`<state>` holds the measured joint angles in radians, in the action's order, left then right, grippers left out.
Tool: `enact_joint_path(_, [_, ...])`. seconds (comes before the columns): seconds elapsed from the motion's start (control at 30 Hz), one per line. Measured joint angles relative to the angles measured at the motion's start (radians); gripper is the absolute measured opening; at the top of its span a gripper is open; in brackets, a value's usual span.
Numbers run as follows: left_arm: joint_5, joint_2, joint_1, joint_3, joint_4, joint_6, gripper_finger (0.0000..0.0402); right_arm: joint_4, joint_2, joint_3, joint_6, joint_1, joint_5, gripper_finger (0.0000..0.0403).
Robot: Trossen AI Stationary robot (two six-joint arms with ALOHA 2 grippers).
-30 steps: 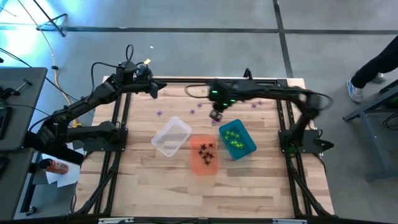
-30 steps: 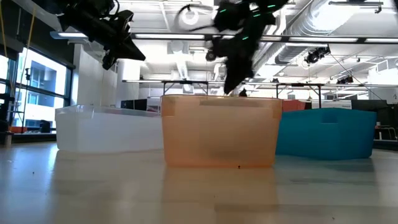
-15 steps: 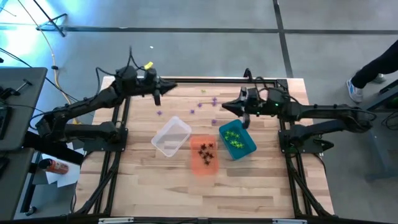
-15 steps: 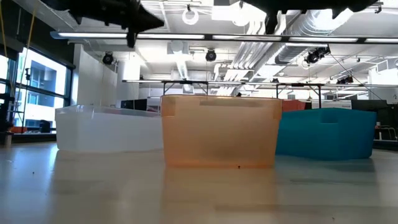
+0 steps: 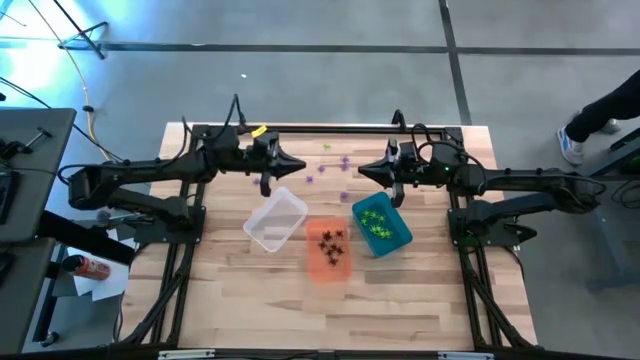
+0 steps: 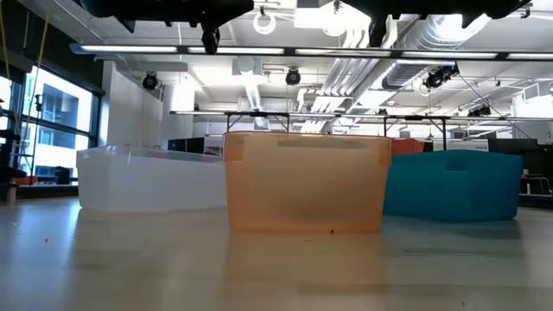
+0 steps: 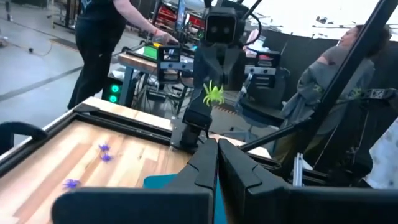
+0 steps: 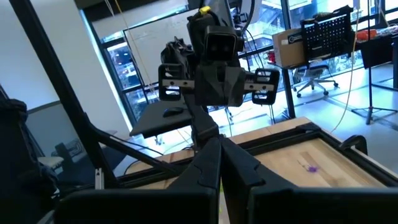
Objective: Sort Halloween decoration
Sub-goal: Put the green spider toy into the blue bin
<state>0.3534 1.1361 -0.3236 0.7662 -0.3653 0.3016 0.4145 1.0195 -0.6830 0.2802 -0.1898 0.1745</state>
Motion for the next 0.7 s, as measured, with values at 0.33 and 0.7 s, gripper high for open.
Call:
enact_joint_path(0.33, [0.001, 0.001, -0.025, 0.000, 0.001, 0.001, 0.0000, -0.023, 0.000, -0.005, 0.051, 0.001, 0.001, 0.0000])
enact_joint_path(0.7, [-0.001, 0.004, -0.026, 0.000, 0.012, -0.001, 0.0000, -1.019, 0.078, -0.223, 0.060, 0.065, 0.126, 0.0000])
